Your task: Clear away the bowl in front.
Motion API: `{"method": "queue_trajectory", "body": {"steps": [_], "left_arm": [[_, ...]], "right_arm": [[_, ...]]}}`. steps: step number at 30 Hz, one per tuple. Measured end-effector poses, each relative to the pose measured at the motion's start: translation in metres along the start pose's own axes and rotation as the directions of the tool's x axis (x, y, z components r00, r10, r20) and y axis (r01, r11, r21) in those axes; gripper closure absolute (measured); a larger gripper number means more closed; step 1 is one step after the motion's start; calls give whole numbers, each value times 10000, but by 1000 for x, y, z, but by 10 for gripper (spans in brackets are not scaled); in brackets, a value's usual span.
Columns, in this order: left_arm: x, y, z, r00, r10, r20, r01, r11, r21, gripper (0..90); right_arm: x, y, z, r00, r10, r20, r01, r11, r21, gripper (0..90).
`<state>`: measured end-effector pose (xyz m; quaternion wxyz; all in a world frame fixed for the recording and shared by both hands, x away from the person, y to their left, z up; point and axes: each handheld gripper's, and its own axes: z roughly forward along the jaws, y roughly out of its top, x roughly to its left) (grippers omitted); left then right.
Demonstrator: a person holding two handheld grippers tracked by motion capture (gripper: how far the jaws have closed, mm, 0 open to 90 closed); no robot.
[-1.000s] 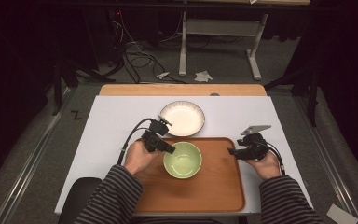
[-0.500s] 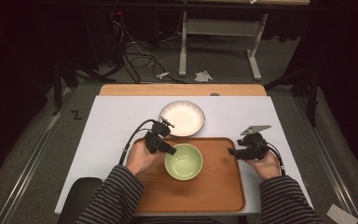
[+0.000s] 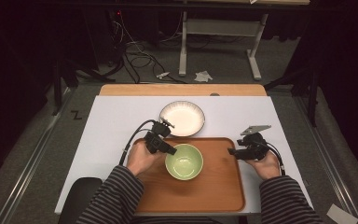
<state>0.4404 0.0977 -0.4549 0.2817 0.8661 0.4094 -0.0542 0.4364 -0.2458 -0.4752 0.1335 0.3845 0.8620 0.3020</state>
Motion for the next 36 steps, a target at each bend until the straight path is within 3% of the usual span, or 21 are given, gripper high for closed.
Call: {"method": "queue_trajectory", "body": {"steps": [12, 36], "left_arm": [[1, -1, 2, 10000, -88, -6, 88, 9999, -99, 851], [-1, -2, 4, 9999, 95, -142, -100, 9994, -326, 840]], "right_arm": [[0, 0, 0, 10000, -7, -18, 7, 10000, 9, 430], [1, 0, 1, 10000, -75, -34, 75, 10000, 35, 430]]}}
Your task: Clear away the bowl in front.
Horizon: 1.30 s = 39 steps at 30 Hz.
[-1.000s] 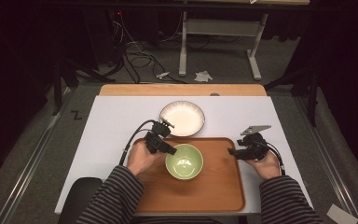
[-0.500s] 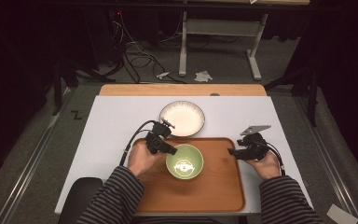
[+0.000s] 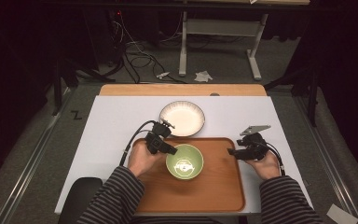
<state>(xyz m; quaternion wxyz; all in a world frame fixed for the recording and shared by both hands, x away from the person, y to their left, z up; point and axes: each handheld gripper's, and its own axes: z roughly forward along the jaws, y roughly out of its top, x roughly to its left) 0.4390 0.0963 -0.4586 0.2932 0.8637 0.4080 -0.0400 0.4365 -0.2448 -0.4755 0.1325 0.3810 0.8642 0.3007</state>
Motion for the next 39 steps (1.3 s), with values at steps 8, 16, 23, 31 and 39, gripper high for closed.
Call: {"method": "queue_trajectory", "body": {"steps": [8, 16, 23, 31, 39], "left_arm": [[-2, -1, -7, 9999, -79, -105, 77, 9998, -195, 742], [-8, -1, -14, 9993, 161, -332, -176, 9988, -452, 677], [-10, -1, -22, 9995, 133, -291, -155, 9969, -771, 643], [-4, -3, -31, 9997, -236, 30, 238, 9909, -1325, 619], [0, -4, -38, 9994, -347, -49, 336, 9887, -1461, 619]], "right_arm": [[1, 0, -2, 9996, 201, -217, -203, 9998, -85, 430], [-4, -1, -5, 9991, 386, -176, -390, 9990, -219, 428], [-3, -1, -6, 9991, 397, -148, -400, 9989, -244, 429], [-5, -2, -6, 9992, 367, 154, -364, 9992, -181, 428], [-6, -2, -7, 9991, 412, 104, -409, 9988, -270, 429]]}}
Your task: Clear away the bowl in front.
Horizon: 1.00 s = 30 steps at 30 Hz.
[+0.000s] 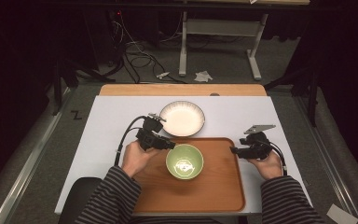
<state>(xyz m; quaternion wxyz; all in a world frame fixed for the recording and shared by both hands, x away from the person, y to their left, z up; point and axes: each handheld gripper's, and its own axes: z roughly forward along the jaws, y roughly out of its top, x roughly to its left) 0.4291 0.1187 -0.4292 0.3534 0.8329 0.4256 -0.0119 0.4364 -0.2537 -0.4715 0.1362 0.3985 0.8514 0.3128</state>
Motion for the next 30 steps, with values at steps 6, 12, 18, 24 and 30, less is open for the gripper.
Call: {"method": "queue_trajectory", "body": {"steps": [6, 12, 18, 24, 30], "left_arm": [[1, -3, -4, 9997, 25, -239, -27, 10000, -88, 617], [2, -3, -8, 9993, -76, -353, 70, 9998, -166, 614], [7, -5, -16, 9986, -250, -470, 231, 9989, -409, 613], [12, -10, -19, 9974, -401, -591, 375, 9984, -434, 613], [14, -13, -21, 9963, -496, -703, 454, 9972, -595, 609]], "right_arm": [[0, 0, -1, 10000, -18, 9, 18, 10000, 15, 428], [1, 0, -1, 10000, -24, 30, 24, 10000, 11, 428], [1, 0, -1, 9999, -86, 62, 86, 10000, -19, 428], [2, 0, -1, 10000, -73, 63, 73, 10000, -18, 428], [2, 0, -1, 10000, -69, 52, 69, 10000, -9, 428]]}}
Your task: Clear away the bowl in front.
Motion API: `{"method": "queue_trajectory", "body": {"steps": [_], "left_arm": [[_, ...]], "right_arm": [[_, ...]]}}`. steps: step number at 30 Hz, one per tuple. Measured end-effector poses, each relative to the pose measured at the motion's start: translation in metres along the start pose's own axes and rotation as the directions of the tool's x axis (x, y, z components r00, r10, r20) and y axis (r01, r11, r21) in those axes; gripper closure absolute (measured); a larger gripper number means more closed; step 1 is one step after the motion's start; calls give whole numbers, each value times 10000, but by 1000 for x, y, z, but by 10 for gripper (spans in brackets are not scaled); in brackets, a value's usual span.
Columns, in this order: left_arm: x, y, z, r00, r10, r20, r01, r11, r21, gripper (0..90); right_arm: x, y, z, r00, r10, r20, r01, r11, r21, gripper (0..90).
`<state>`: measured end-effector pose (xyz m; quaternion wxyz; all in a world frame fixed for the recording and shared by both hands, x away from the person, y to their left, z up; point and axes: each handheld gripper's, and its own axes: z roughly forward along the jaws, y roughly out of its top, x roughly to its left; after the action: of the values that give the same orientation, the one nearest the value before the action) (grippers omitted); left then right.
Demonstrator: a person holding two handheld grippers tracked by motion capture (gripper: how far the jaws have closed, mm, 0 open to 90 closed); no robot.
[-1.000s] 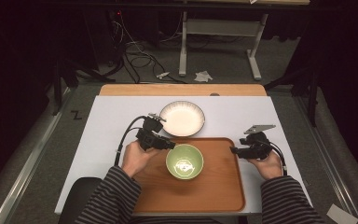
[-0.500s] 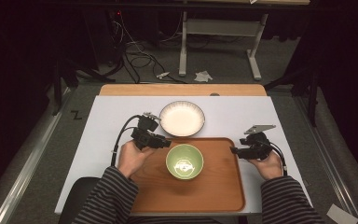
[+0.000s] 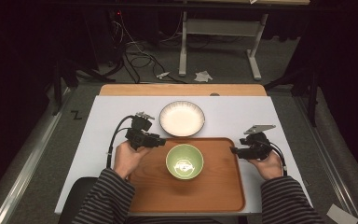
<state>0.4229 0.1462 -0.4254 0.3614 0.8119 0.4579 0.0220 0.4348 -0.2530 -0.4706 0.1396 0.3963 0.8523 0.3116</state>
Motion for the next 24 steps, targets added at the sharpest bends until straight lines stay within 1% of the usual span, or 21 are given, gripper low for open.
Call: {"method": "queue_trajectory", "body": {"steps": [3, 5, 6, 12, 13, 15, 20, 21, 24], "left_arm": [[2, -2, 1, 10000, -36, -22, 36, 10000, 33, 607], [5, -4, 0, 9998, -188, -82, 188, 9998, -26, 607], [8, -5, -1, 9997, -225, -136, 225, 9997, 2, 607], [15, -9, 1, 9988, -423, -242, 423, 9991, 4, 598], [15, -9, 1, 9988, -423, -242, 423, 9991, 4, 598], [17, -10, 3, 9986, -382, -376, 383, 9993, 1, 600], [22, -12, 7, 9975, -516, -478, 519, 9986, 34, 604], [23, -12, 8, 9975, -484, -516, 487, 9988, 48, 604], [25, -13, 11, 9974, -504, -520, 507, 9987, 42, 602]], "right_arm": [[0, 0, 0, 10000, -4, 27, 4, 10000, -9, 428], [0, 0, 0, 10000, -6, 34, 7, 10000, -12, 428], [0, 0, 0, 10000, -11, 27, 11, 10000, -7, 428], [0, 0, 1, 10000, -5, 1, 5, 10000, -11, 428], [0, 0, 1, 10000, 4, -1, -4, 10000, 1, 428], [0, 0, 1, 10000, -3, 13, 3, 10000, 19, 429], [0, 0, 1, 10000, 36, 28, -36, 10000, 76, 429], [0, 0, 1, 10000, 36, 16, -36, 9999, 101, 429], [0, 0, 1, 10000, 12, 3, -12, 9999, 129, 429]]}}
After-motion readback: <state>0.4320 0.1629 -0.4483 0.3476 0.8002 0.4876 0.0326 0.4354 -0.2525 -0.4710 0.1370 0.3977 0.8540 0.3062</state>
